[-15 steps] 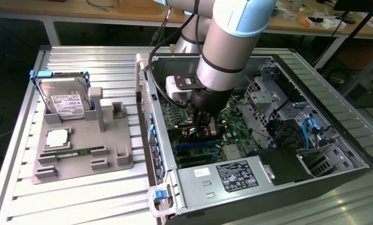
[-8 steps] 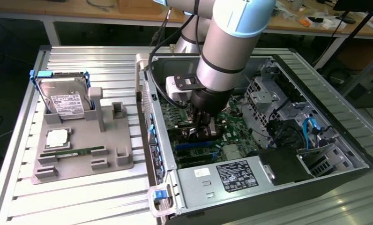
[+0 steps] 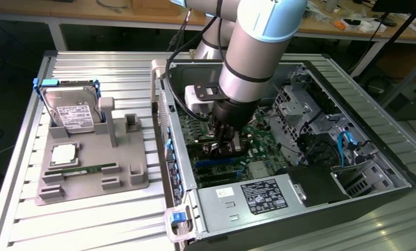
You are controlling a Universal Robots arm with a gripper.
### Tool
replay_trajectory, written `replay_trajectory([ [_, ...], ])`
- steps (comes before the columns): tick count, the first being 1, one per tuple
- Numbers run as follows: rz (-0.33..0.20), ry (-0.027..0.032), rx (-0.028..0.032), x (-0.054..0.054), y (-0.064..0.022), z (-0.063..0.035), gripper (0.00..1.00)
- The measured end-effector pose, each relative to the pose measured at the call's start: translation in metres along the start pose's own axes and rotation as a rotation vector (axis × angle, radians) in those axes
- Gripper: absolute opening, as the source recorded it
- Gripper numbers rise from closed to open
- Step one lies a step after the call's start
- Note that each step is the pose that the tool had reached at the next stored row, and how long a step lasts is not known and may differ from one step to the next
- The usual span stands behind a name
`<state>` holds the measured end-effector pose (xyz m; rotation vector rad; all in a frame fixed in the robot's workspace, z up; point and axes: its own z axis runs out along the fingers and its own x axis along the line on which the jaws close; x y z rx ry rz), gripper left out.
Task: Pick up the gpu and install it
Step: 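Insert the gpu into the slot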
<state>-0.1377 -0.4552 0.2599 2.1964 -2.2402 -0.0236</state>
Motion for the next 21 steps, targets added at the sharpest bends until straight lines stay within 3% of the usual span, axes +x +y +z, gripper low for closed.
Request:
replay_trajectory([
  [8, 0.0, -0.0002, 0.0002, 0.0, 0.0004, 0.0003, 0.28],
  [21, 0.0, -0.0002, 0.0058, 0.0, 0.0019, 0.0003, 0.28],
])
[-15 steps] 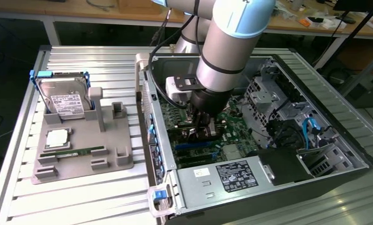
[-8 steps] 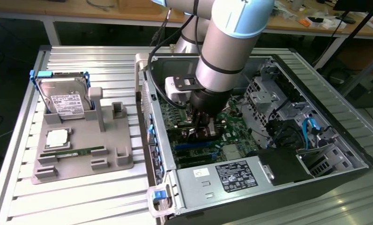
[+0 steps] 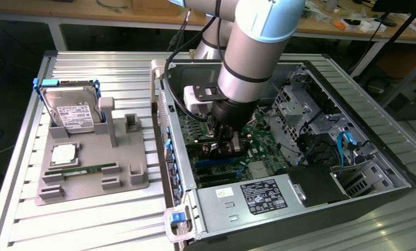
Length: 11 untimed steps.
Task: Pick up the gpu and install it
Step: 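Insert the gpu into the slot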
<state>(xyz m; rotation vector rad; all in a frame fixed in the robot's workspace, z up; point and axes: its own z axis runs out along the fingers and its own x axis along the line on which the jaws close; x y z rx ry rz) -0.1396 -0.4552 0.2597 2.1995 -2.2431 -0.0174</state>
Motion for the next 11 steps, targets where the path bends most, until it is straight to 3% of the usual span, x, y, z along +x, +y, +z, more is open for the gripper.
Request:
replay_trajectory([
  [11, 0.0, -0.0001, 0.0041, 0.0, 0.001, 0.0, 0.28],
])
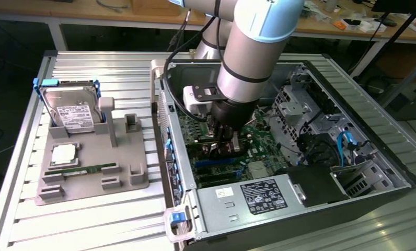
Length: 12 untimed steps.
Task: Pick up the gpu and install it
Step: 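Insert the gpu into the slot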
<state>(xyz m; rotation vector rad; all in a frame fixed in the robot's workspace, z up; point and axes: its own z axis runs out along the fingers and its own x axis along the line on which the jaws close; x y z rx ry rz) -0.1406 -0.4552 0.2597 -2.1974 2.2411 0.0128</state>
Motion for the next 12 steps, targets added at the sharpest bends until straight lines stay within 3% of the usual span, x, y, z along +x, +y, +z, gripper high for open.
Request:
replay_trajectory([
  [12, 0.0, 0.0, -0.0001, 0.0, 0.0003, 0.0018, 0.28],
])
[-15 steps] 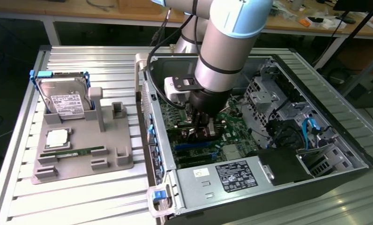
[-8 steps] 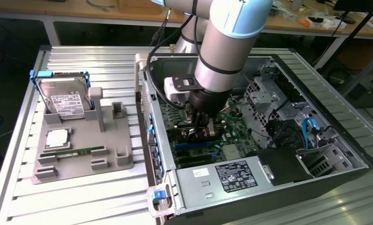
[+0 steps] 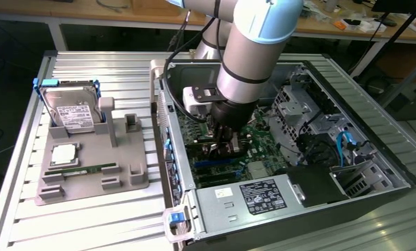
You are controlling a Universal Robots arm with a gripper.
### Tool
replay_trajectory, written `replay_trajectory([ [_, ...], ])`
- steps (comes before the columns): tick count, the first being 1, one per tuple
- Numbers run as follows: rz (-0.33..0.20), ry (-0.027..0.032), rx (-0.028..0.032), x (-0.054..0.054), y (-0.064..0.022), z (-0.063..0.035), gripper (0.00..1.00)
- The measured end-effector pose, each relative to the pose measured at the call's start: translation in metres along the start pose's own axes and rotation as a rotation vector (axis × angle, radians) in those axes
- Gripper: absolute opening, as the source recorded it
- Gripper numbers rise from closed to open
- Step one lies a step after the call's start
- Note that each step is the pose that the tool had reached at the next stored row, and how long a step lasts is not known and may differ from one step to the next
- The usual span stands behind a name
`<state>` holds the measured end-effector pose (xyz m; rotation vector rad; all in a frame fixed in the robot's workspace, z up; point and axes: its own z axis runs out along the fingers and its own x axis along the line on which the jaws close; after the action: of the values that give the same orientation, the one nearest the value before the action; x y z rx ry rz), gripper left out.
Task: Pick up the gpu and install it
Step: 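Insert the gpu into the slot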
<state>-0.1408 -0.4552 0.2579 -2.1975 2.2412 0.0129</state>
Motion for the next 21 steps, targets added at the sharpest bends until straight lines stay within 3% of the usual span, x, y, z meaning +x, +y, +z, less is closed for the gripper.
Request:
replay_trajectory([
  [21, 0.0, -0.0001, 0.0001, 0.0, 0.0, -0.0061, 0.28],
])
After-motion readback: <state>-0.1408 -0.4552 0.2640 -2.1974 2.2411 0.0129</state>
